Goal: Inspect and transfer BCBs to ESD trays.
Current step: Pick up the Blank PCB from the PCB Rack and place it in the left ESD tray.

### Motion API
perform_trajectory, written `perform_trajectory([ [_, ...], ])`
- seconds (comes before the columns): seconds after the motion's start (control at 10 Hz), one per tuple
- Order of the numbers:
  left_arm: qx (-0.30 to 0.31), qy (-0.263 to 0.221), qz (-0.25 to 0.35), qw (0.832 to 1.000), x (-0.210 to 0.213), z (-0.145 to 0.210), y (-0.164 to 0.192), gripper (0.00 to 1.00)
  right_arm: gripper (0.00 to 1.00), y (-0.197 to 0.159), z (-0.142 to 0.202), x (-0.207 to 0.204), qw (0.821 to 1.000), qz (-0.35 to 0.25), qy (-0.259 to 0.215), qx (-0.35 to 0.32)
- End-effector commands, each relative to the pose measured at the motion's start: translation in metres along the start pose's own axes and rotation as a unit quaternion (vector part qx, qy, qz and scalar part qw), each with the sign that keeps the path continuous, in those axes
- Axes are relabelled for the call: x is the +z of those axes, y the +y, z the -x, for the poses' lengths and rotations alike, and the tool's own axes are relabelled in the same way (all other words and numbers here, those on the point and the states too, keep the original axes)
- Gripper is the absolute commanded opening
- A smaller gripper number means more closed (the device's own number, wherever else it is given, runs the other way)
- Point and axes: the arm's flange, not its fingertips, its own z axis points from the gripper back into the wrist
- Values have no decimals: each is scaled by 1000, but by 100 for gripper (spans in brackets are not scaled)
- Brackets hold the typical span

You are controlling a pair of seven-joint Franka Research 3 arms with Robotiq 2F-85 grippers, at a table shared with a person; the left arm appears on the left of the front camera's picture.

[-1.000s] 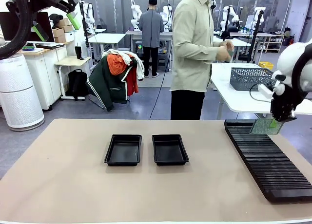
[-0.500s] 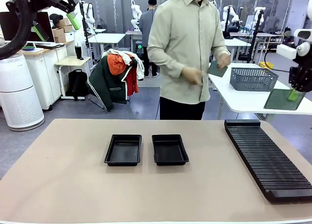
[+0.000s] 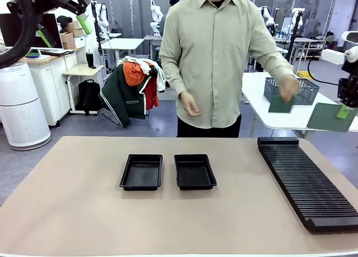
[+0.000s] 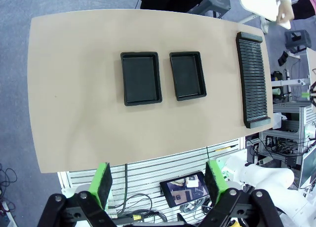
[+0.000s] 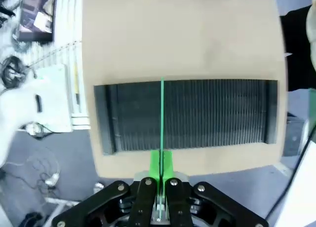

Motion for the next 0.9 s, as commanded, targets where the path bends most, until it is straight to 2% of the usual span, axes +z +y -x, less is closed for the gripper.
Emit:
perform_trajectory([
  [0.0,0,0,0,1000,0,1,0,100,0,75,-6,6,999,-1,-26,-45],
  [0.2,0,0,0,1000,0,1,0,100,0,135,-3,4,998,5,-17,-65],
  [0.3,0,0,0,1000,0,1,0,100,0,152,-1,2,997,4,-14,-72],
  [0.5,0,0,0,1000,0,1,0,100,0,172,6,-3,997,-4,-17,-73],
  [0.8,0,0,0,1000,0,1,0,100,0,179,18,-7,997,-3,-31,-66],
])
